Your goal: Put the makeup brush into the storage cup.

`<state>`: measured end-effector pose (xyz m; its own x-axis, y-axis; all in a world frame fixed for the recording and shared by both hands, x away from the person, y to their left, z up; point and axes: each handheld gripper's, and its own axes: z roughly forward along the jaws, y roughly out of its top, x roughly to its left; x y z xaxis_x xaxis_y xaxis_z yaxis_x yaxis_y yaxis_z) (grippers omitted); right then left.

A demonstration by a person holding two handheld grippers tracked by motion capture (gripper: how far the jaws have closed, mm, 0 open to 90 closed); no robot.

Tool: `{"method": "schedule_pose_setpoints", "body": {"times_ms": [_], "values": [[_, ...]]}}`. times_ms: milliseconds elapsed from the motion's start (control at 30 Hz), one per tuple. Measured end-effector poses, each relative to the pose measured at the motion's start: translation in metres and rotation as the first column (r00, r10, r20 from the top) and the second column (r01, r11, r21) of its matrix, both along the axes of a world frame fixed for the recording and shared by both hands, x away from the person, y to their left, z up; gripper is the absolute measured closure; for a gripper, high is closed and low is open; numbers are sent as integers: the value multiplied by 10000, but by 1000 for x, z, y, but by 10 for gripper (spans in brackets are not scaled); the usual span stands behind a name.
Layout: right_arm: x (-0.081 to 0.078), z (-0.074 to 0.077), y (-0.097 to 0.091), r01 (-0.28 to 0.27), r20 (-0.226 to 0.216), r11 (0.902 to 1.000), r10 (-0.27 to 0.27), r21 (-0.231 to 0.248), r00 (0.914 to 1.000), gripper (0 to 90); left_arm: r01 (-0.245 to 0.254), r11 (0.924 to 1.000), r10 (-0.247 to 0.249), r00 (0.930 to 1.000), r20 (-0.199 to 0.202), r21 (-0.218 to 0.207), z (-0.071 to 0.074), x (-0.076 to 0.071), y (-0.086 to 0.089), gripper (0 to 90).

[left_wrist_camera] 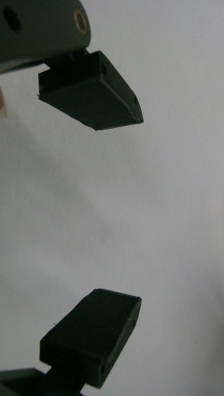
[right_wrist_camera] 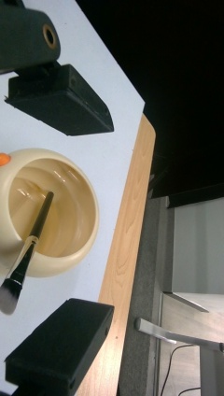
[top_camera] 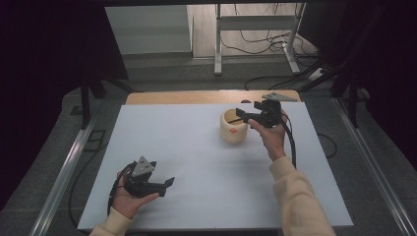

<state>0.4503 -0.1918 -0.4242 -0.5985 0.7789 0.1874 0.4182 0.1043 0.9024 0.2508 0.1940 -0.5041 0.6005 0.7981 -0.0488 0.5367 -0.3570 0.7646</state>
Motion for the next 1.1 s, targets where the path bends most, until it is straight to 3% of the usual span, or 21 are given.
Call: {"method": "schedule_pose_setpoints", "body": {"times_ms": [700,1100], "values": [[-15,9,-11,-190,222,9990,181,405,9996,113,8,10000,-8,10000,18,-16,1,0,0,129],[-35,5,-28,-502,213,9987,500,91,9985,113,0,10000,0,10000,31,-36,1,0,-1,129]]}}
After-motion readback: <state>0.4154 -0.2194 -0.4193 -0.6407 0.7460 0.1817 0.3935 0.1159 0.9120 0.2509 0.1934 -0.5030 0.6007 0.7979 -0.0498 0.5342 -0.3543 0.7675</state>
